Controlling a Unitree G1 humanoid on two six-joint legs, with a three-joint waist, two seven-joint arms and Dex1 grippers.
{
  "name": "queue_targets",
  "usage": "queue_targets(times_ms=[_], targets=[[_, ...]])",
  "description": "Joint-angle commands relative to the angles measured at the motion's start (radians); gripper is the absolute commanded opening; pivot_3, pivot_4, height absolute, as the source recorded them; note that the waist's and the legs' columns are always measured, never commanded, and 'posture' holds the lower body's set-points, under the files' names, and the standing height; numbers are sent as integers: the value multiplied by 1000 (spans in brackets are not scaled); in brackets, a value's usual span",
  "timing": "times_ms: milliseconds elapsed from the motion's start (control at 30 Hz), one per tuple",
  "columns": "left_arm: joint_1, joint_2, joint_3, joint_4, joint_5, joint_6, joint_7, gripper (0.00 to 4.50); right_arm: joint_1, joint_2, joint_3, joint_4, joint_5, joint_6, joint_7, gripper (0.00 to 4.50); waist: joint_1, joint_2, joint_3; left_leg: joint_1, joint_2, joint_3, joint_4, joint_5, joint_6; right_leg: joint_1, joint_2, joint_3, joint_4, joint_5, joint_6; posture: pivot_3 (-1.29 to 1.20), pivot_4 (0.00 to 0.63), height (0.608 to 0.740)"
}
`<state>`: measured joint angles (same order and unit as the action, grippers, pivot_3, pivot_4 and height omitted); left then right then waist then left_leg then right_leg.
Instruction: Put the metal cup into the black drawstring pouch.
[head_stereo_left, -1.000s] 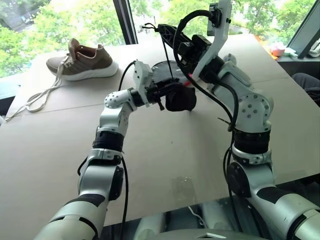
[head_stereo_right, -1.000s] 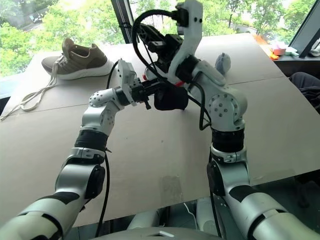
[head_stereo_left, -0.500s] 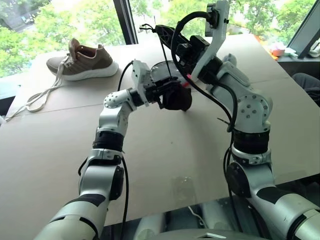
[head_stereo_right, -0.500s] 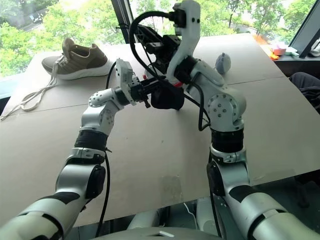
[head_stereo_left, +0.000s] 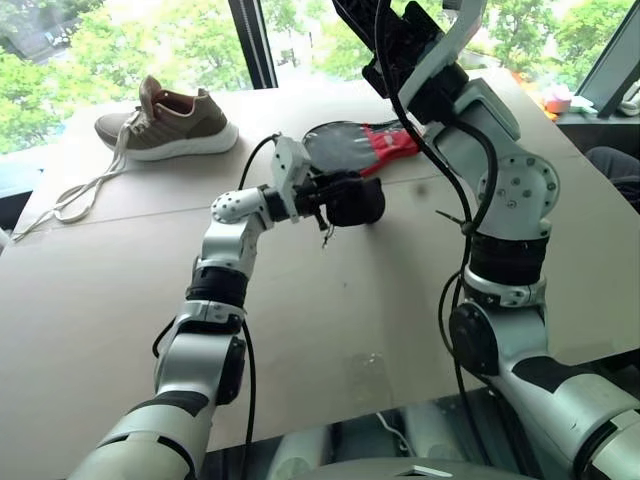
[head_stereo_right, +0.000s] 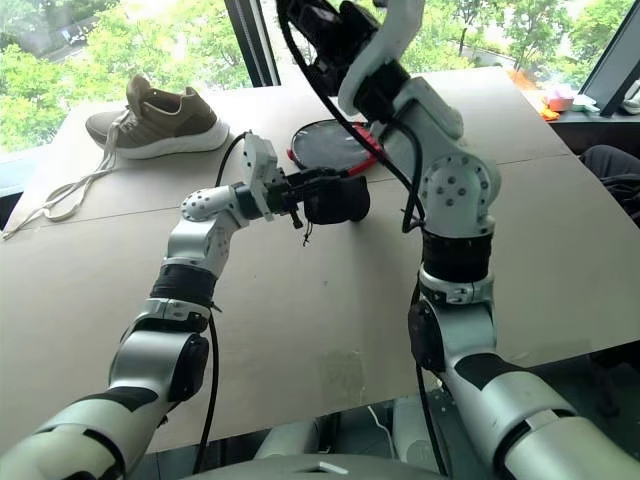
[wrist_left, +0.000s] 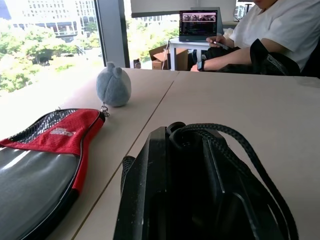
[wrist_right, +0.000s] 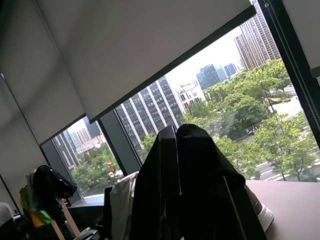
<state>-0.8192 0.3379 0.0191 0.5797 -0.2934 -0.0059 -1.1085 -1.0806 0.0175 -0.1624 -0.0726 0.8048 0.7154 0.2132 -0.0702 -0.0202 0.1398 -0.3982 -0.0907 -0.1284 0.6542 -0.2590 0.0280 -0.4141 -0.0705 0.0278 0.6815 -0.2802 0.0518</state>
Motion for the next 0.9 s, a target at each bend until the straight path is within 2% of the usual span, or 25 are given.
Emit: queue_targets(times_ms=[33,100,200,267,367,433,500,633,767,900], targets=[[-8,-3,7,-19,-10,-8,0,184,57,-94,97,-36,-101,-2,62,0,1,0,0,0,0,0,0,0,0,0,0,0,0,0,0,0,150,740],[-6,-4,10,-28,-15,-2,3,184,114,-172,148,-72,-136,23,112,0,1,0,0,0,0,0,0,0,0,0,0,0,0,0,0,0,150,740],[-7,-9,24,-36,-31,13,11,184,220,-287,183,-154,-122,95,181,783,3,0,0,-2,-1,-1,1,0,0,0,-1,0,-1,0,0,0,150,740],[-8,-14,30,-42,-39,22,17,184,266,-326,179,-186,-110,131,189,783,3,0,0,-2,-1,-2,1,0,0,0,-1,0,-1,0,0,0,150,740],[-20,-23,30,-35,-42,24,29,184,399,-398,88,-259,44,254,246,783,5,0,0,-2,0,-2,1,0,0,0,-1,0,-1,0,0,0,150,740],[-27,-28,30,-31,-44,24,30,184,484,-467,80,-321,110,319,306,783,9,0,0,-2,0,-3,1,0,0,1,-1,-1,-2,0,0,0,150,740],[-32,-34,31,-30,-48,29,30,184,546,-505,98,-374,161,350,354,1330,12,0,0,-3,-1,-2,1,0,0,1,-1,-1,-2,0,0,0,150,740],[-42,-46,29,-20,-47,33,25,184,589,-390,193,-346,102,374,209,3110,6,-1,0,-1,0,-2,1,0,0,1,0,1,0,0,0,0,150,740],[-51,-54,32,-15,-45,39,23,184,549,-233,259,-201,-7,283,149,3110,7,-1,0,0,0,-2,3,0,0,1,0,1,3,0,0,0,150,740],[-48,-53,33,-28,-46,46,25,184,527,-184,302,-92,-114,203,156,3110,16,-1,0,-1,-2,-2,5,0,0,1,-1,0,1,0,0,0,150,740]])
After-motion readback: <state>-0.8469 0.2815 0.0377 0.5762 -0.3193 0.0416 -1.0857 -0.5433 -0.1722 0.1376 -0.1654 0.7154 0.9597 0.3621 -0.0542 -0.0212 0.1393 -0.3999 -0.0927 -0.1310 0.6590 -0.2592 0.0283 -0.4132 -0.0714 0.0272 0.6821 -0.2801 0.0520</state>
